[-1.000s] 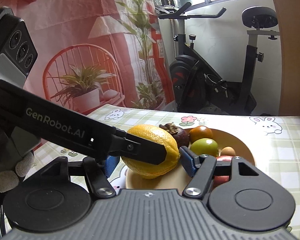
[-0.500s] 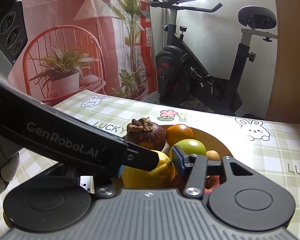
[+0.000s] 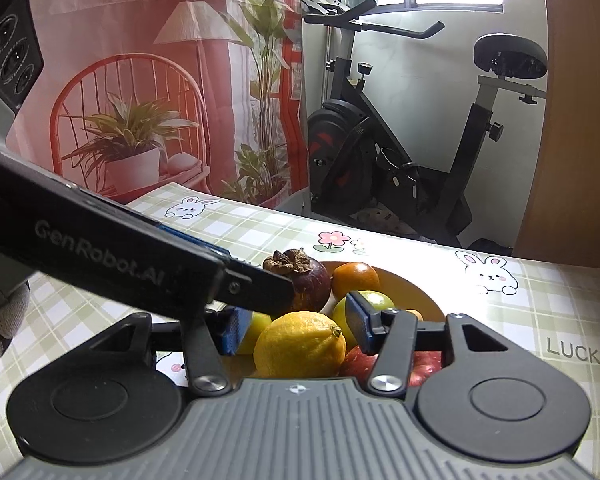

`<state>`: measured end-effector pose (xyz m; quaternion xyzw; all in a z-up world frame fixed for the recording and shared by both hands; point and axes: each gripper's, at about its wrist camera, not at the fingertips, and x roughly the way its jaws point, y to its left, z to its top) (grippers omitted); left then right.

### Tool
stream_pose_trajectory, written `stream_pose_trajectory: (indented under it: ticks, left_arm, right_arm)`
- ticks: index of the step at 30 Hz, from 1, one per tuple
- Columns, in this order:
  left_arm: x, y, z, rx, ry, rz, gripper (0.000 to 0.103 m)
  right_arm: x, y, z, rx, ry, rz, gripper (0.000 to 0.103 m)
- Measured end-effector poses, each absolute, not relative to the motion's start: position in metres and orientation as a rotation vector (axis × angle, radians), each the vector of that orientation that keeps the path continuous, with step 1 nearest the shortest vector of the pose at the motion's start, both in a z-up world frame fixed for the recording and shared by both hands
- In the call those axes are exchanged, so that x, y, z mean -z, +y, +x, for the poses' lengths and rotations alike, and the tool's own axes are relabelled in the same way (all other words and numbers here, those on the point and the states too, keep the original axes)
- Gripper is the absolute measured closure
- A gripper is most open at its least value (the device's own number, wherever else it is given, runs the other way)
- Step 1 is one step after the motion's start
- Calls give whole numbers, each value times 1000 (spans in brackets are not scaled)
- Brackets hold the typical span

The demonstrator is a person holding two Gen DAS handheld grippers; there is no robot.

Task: Organize fruits
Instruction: 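Carry the lemon onto the plate and open the left tool, then move the left tool to the dark orange on the table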

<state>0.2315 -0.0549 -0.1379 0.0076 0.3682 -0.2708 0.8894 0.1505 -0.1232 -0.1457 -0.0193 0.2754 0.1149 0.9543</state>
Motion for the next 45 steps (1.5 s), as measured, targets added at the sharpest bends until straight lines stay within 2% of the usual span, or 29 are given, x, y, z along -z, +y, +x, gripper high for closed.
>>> stream_pose_trajectory:
  ticks: [8, 14, 32, 45]
  left_arm:
    - [111, -11, 202, 544, 703, -7, 45]
    - [114, 22, 180, 506, 752, 0, 45]
    - [169, 74, 142, 494, 917, -76, 45]
    - [200, 60, 138, 533, 1002, -80, 45]
  right_arm:
    - [133, -114, 123, -263, 562, 3, 49]
    - [138, -92, 109, -318, 601, 64, 49]
    - [189, -17, 75, -566, 770, -5, 44]
    - [200, -25, 73, -569, 776, -4, 56]
